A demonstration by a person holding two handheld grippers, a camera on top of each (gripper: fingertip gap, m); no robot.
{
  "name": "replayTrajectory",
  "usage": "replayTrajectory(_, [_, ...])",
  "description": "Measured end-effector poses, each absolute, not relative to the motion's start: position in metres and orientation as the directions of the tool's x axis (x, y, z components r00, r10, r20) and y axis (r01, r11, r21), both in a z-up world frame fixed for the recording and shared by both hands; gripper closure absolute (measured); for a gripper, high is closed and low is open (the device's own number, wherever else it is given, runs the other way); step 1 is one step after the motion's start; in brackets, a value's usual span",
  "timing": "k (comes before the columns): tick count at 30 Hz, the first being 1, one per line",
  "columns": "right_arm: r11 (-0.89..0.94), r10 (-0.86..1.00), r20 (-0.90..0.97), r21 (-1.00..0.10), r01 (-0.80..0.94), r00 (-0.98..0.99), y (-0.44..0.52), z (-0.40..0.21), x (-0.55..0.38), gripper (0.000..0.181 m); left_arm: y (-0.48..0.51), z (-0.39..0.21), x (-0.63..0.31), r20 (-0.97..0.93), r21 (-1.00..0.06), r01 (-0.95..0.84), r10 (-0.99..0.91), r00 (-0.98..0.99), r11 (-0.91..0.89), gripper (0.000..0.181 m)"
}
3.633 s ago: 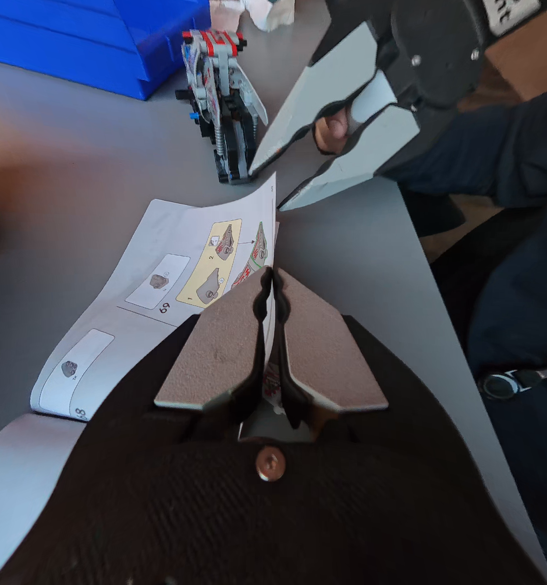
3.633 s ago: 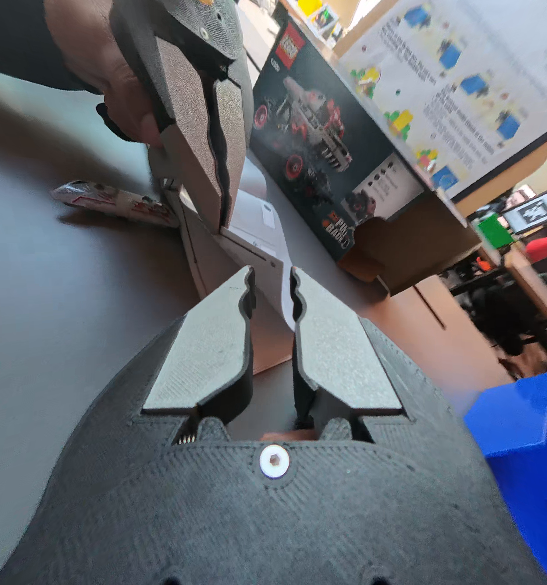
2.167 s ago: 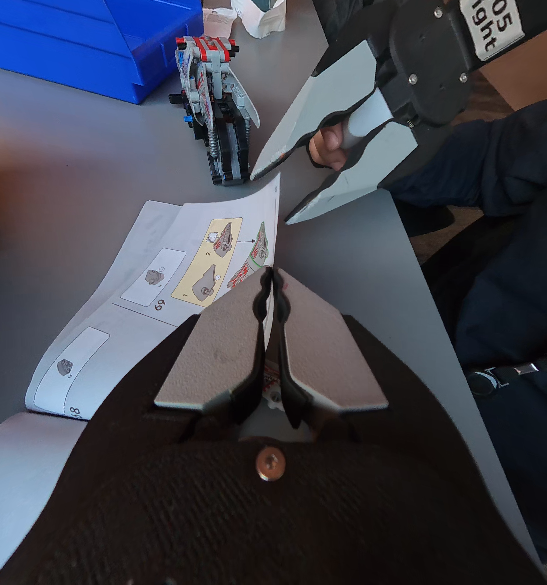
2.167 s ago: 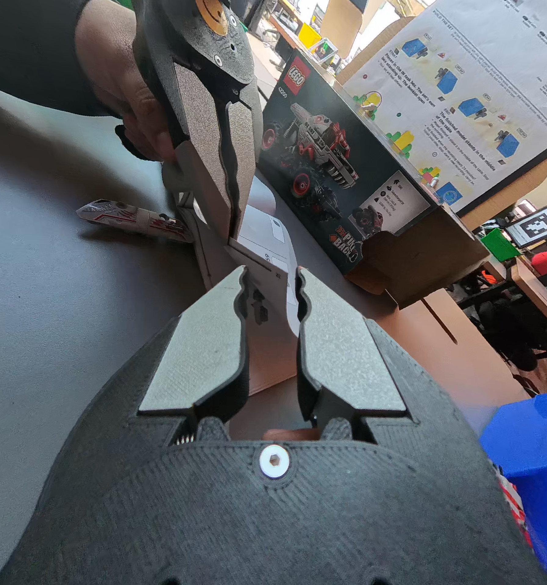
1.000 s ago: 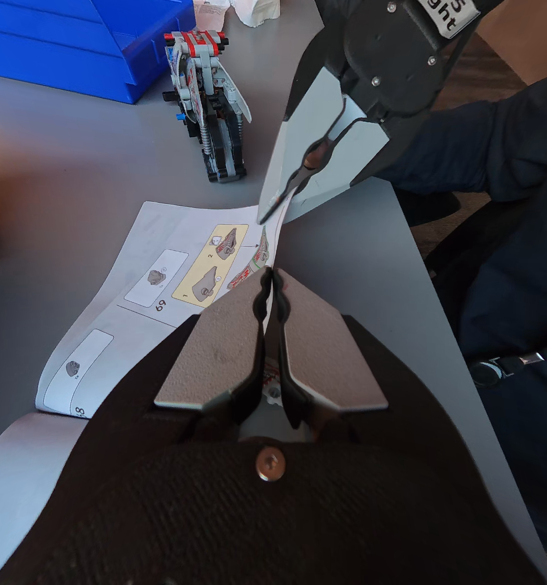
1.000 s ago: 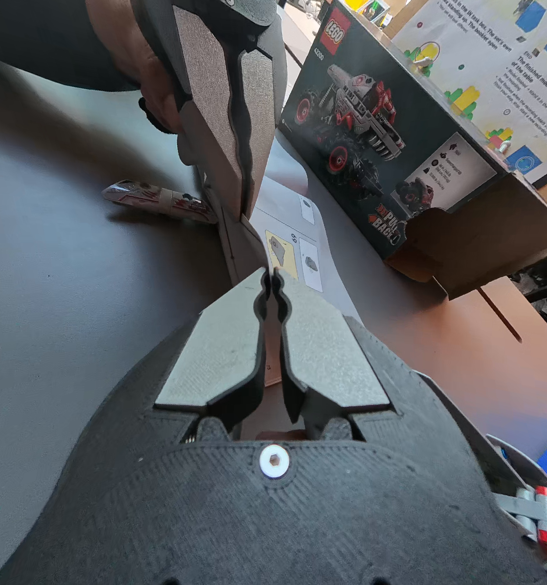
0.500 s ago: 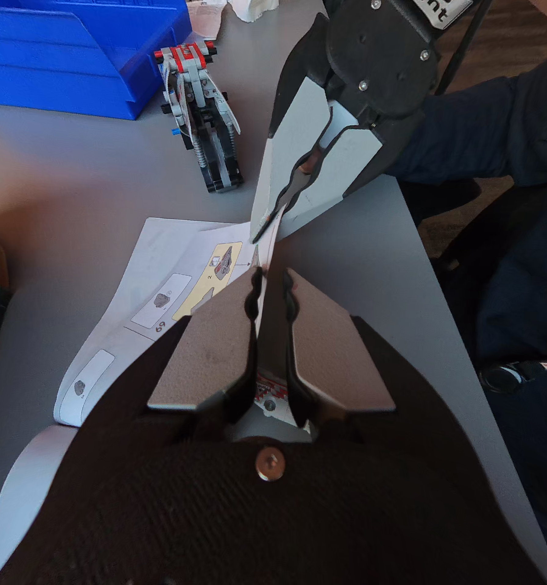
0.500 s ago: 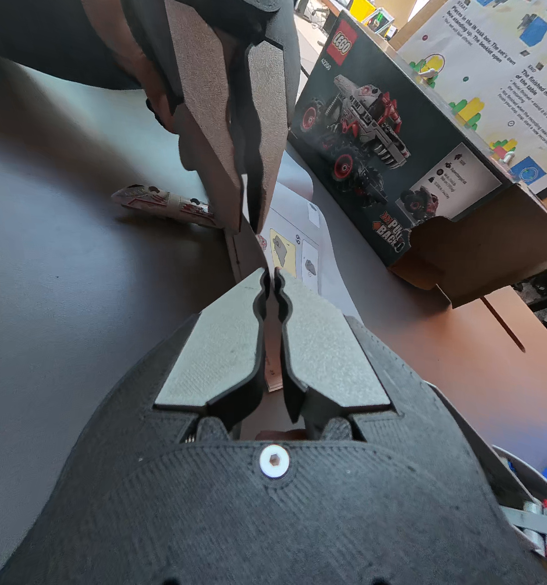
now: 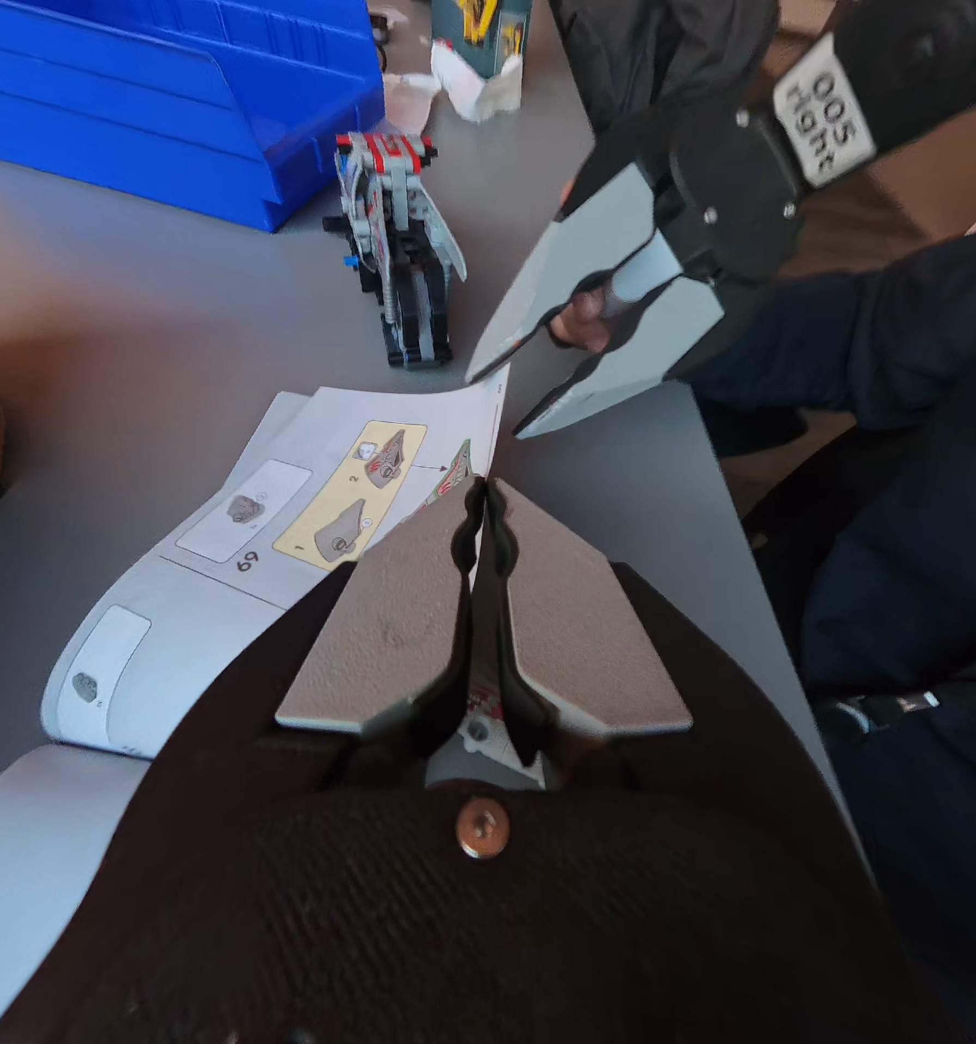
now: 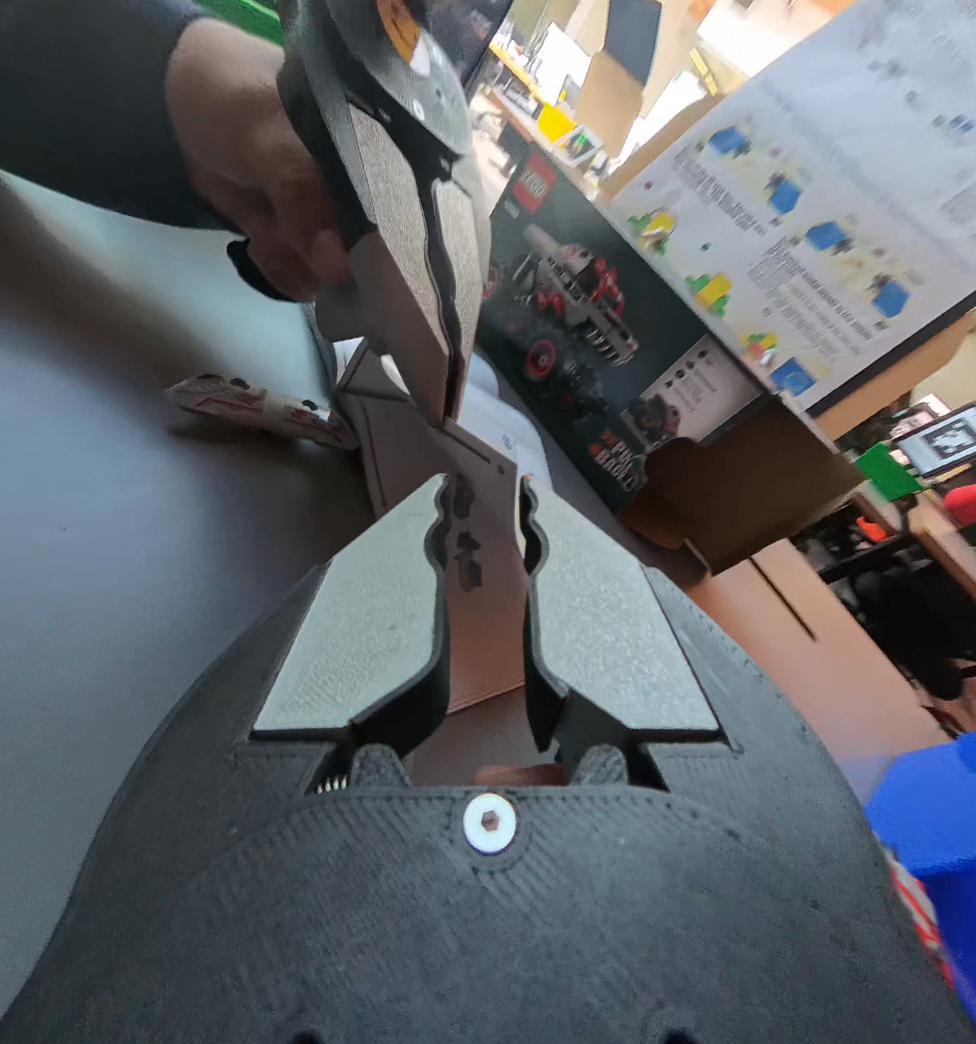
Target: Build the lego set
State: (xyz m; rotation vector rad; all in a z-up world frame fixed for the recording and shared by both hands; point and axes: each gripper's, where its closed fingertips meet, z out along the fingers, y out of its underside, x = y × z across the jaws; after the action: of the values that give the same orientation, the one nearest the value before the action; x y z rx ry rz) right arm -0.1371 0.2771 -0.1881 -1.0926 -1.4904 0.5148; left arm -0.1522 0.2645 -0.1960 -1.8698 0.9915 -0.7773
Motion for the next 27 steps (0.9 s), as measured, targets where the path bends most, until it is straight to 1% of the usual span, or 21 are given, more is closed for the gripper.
replayTrajectory(1, [0.491,0.829,0.548,-0.808,0.326,0.111,0.276,-0.183,-0.136,0.160,0.265,-0.193,-0.152,0.156,-0.898,-0.294,-0.860,0.486,-0.329,0.181])
replayTrajectory(3, [0.537,0.795,0.594,-0.785,0.310,0.127,0.271,-0.177,-0.136,0.160,0.265,-0.191,-0.152,0.186,-0.900,-0.267,-0.857,0.480,-0.344,0.181])
replayTrajectory(8, [0.615,0.715,0.692,-0.689,0.383,0.098,0.266,-0.189,-0.143,0.159,0.266,-0.195,-0.153,0.188,-0.894,-0.273,-0.851,0.491,-0.356,0.181])
replayTrajectory(11, [0.644,0.672,0.730,-0.658,0.390,0.121,0.267,-0.185,-0.142,0.157,0.266,-0.196,-0.153,0.190,-0.892,-0.275,-0.850,0.491,-0.358,0.181])
replayTrajectory(13, [0.647,0.660,0.733,-0.667,0.370,0.166,0.269,-0.176,-0.139,0.154,0.268,-0.196,-0.155,0.187,-0.892,-0.272,-0.844,0.503,-0.360,0.181])
replayTrajectory(15, [0.641,0.670,0.719,-0.687,0.343,0.187,0.269,-0.170,-0.136,0.156,0.269,-0.194,-0.156,0.195,-0.895,-0.259,-0.840,0.507,-0.364,0.181])
replayTrajectory(16, [0.632,0.683,0.707,-0.697,0.339,0.183,0.270,-0.171,-0.136,0.157,0.269,-0.194,-0.157,0.198,-0.896,-0.254,-0.839,0.507,-0.365,0.181])
replayTrajectory(20, [0.568,0.737,0.654,-0.735,0.371,0.167,0.277,-0.182,-0.138,0.151,0.267,-0.193,-0.155,0.196,-0.897,-0.257,-0.846,0.497,-0.359,0.181])
replayTrajectory(27, [0.515,0.801,0.584,-0.784,0.347,0.132,0.275,-0.186,-0.140,0.149,0.264,-0.191,-0.153,0.179,-0.901,-0.270,-0.857,0.484,-0.340,0.181])
